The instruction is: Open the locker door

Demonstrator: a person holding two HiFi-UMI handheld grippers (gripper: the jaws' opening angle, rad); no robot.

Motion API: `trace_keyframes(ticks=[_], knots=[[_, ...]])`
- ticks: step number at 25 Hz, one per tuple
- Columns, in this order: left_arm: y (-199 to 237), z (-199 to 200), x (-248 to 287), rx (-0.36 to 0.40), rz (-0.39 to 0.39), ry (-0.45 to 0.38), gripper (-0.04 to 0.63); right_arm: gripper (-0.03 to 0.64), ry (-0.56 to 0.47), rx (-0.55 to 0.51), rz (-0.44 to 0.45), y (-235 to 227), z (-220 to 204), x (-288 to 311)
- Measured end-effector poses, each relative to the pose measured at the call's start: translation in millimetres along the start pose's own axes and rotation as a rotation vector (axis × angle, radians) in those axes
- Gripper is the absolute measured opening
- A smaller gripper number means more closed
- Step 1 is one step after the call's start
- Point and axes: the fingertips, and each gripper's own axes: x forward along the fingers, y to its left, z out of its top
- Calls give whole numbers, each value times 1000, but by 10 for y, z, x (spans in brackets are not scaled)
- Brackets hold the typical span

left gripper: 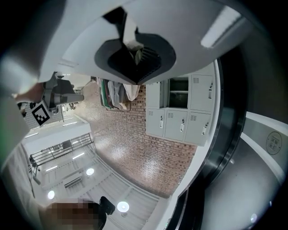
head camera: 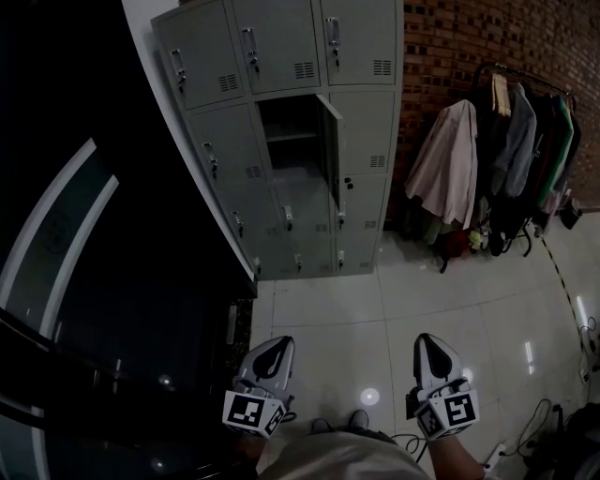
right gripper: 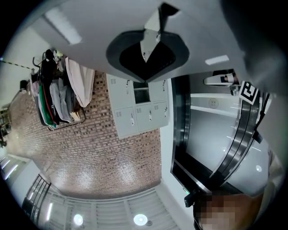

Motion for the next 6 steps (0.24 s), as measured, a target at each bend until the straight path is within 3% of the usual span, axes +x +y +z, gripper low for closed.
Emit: trace_keyframes(ticks=[6], knots=[[47,-63,-42,-9,12,10,71,0,13,7,4,46,-75,17]])
